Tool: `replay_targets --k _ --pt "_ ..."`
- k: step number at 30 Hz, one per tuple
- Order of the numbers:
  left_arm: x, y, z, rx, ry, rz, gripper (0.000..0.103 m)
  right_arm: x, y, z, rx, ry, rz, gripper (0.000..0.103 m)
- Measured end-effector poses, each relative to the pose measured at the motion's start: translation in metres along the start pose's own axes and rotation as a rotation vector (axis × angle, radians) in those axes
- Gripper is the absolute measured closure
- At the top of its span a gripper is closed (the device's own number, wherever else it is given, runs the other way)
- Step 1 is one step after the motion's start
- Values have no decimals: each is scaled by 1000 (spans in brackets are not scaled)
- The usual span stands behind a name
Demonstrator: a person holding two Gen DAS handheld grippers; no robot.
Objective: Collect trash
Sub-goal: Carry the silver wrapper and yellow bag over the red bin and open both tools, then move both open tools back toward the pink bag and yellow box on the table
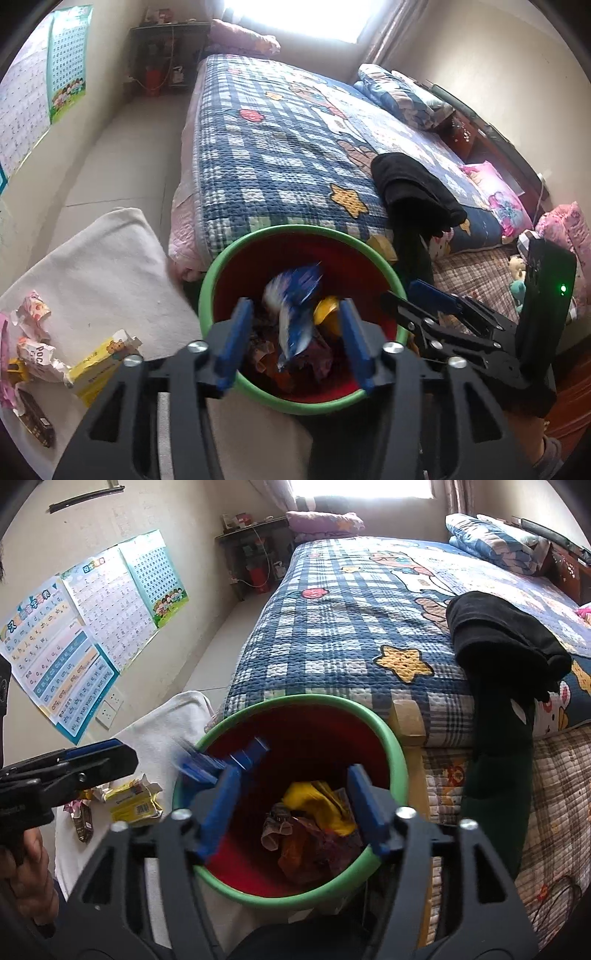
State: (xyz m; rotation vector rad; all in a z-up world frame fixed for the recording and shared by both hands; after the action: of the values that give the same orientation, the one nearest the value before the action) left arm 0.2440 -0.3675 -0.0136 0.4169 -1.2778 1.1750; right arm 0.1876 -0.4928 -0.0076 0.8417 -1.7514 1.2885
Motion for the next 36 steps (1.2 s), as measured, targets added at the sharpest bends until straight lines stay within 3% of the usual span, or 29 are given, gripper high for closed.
replay_targets --k 5,7,10,20,36 --pt "3 4 -12 19 -44 9 31 -3 3 -1 -6 5 -7 24" --pt "7 4 -17 30 -60 17 18 -2 3 -3 -4 10 -2 18" --pt "15 9 -25 38 -97 33 12 1 3 -8 -1 24 3 7" --pt "44 39 -56 82 -119 65 8 5 14 -40 34 25 5 5" --pt "109 115 -174 269 -189 130 8 -8 36 -152 182 -22 -13 5"
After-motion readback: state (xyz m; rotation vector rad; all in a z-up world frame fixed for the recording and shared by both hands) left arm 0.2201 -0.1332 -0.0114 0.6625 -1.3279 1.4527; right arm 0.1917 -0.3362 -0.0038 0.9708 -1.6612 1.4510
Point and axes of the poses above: each gripper's, at about its wrist camera, not at the fingertips, and x roughly against the way its jaws point, z to its right, y to its underside, the point moved 9 cm from there along -x, roughly the way its jaws point, and after that the axes turned 15 degrees about -z, right-handed, at the moved point
